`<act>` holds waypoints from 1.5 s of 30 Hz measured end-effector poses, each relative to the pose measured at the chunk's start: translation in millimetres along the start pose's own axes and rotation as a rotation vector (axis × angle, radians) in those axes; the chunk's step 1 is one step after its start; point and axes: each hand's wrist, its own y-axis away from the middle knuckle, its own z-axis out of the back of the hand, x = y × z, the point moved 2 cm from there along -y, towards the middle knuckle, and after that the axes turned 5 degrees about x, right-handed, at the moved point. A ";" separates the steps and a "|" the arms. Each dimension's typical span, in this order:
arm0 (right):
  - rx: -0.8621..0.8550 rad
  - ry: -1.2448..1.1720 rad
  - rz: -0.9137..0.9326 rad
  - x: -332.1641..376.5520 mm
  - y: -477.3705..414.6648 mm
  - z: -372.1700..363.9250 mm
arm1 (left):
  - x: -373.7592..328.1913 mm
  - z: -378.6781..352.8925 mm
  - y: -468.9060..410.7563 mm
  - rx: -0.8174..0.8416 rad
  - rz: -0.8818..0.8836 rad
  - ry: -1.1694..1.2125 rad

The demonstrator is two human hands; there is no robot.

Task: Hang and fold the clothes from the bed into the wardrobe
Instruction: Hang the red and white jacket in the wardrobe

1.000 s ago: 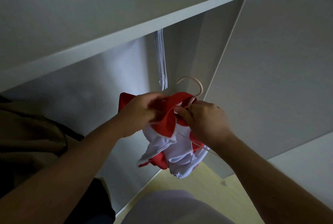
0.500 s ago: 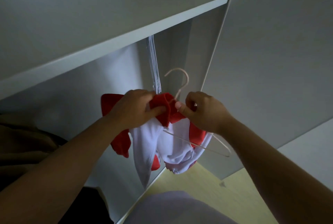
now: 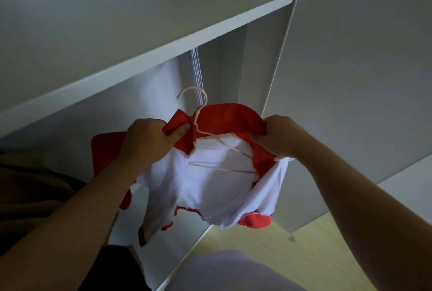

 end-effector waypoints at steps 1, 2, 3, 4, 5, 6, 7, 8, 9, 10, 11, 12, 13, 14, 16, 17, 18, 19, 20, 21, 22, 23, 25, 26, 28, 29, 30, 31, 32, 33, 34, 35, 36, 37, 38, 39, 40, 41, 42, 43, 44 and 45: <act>-0.014 0.026 -0.012 1.4 0.3 -0.9 | 1.9 -1.3 0.9 0.021 0.030 0.031; -0.013 0.050 -0.018 2.4 1.1 -1.7 | 3.8 -2.1 1.9 0.028 0.053 0.055; 0.001 0.062 -0.022 3.1 2.2 -2.7 | 5.6 -2.2 2.8 0.023 0.071 0.073; 0.017 0.060 -0.026 3.9 3.3 -3.7 | 7.3 -2.2 3.5 0.013 0.080 0.082; 0.023 0.046 -0.033 5.3 4.0 -4.5 | 8.7 -1.8 4.1 0.008 0.082 0.085; 0.018 0.021 -0.044 7.2 4.8 -4.9 | 10.1 -1.6 4.8 0.010 0.082 0.088; 0.004 -0.008 -0.060 9.4 5.6 -4.5 | 11.5 -1.7 5.5 0.021 0.084 0.095; -0.012 -0.027 -0.082 11.6 6.4 -3.1 | 12.0 -2.2 6.0 0.035 0.087 0.102; -0.028 -0.029 -0.105 14.1 6.9 -1.0 | 11.8 -2.6 6.7 0.048 0.091 0.106; -0.042 -0.023 -0.125 17.0 8.1 1.5 | 10.7 -3.2 7.3 0.058 0.095 0.104; -0.057 -0.025 -0.139 20.5 9.2 2.9 | 8.8 -4.1 7.9 0.065 0.103 0.099; -0.074 -0.047 -0.140 25.0 10.0 3.3 | 6.4 -5.4 8.3 0.063 0.115 0.094; -0.084 -0.088 -0.126 31.2 11.1 2.5 | 3.7 -6.7 8.6 0.056 0.131 0.090; -0.076 -0.141 -0.094 39.6 12.8 0.2 | 0.7 -8.1 8.8 0.047 0.145 0.088; 0.027 -0.297 -0.013 55.3 17.9 -8.5 | -3.3 -10.6 9.4 0.030 0.162 0.095; 0.088 -0.404 0.011 61.6 22.2 -11.8 | -3.8 -11.0 10.1 0.018 0.163 0.105; 0.125 -0.500 0.021 66.2 26.8 -12.6 | -3.1 -10.8 10.9 0.004 0.160 0.120; 0.132 -0.557 0.028 68.3 29.7 -11.8 | -1.3 -10.1 11.9 -0.008 0.157 0.141; 0.129 -0.565 0.040 68.7 32.4 -10.2 | 1.0 -9.2 13.1 -0.018 0.156 0.164; 0.133 -0.567 0.049 69.4 34.8 -8.7 | 3.4 -8.7 14.3 -0.024 0.157 0.183; 0.150 -0.618 0.046 69.1 36.7 -8.0 | 5.6 -8.9 15.9 -0.029 0.160 0.196; 0.193 -0.745 0.040 70.0 38.2 -7.6 | 8.0 -9.6 17.3 -0.035 0.166 0.205; 0.288 -1.061 0.077 76.2 40.1 -7.6 | 10.7 -11.6 19.7 -0.032 0.170 0.214; 0.290 -1.093 0.129 77.8 38.5 -8.4 | 10.8 -13.1 21.0 -0.021 0.168 0.216; 0.169 -0.842 0.188 76.8 32.0 -14.2 | 9.7 -16.2 23.7 0.007 0.162 0.228; 0.071 -0.631 0.192 76.5 29.3 -17.9 | 9.3 -17.0 24.8 0.015 0.161 0.234; -0.030 -0.444 0.182 74.4 26.7 -22.6 | 8.9 -16.9 25.7 0.021 0.166 0.240; -0.101 -0.296 0.163 71.7 24.8 -27.9 | 9.1 -16.4 26.1 0.026 0.177 0.248; -0.125 -0.188 0.136 67.5 22.9 -34.1 | 9.5 -15.5 26.2 0.026 0.190 0.255; -0.111 -0.115 0.117 63.7 19.8 -40.4 | 10.2 -14.0 25.7 0.023 0.206 0.262; -0.074 -0.071 0.123 61.5 15.9 -45.5 | 11.4 -12.2 25.0 0.019 0.227 0.267; -0.039 -0.048 0.154 60.8 11.4 -49.7 | 12.9 -9.6 24.1 0.018 0.251 0.269; -0.024 -0.047 0.199 61.8 7.5 -51.7 | 14.8 -6.9 22.8 0.017 0.271 0.269; -0.033 -0.071 0.240 63.2 3.7 -52.6 | 16.4 -4.1 21.1 0.008 0.283 0.264; -0.060 -0.111 0.276 65.2 0.5 -52.3 | 17.5 -1.1 19.6 -0.006 0.289 0.254; -0.111 -0.152 0.317 68.0 -1.4 -51.8 | 18.2 2.1 17.7 -0.024 0.293 0.239; -0.167 -0.187 0.348 71.7 -2.7 -51.1 | 18.0 5.4 15.2 -0.048 0.292 0.222; -0.223 -0.223 0.362 76.2 -3.3 -49.7 | 17.5 8.3 11.8 -0.075 0.286 0.201; -0.266 -0.261 0.354 81.2 -4.5 -48.1 | 16.9 10.4 8.2 -0.102 0.277 0.171; -0.299 -0.285 0.338 86.8 -7.2 -46.4 | 16.7 11.4 4.7 -0.131 0.273 0.134; -0.331 -0.287 0.324 92.1 -11.4 -45.0 | 17.6 11.3 1.4 -0.161 0.278 0.100; -0.363 -0.273 0.316 97.6 -16.2 -44.3 | 19.0 10.1 -1.1 -0.184 0.288 0.075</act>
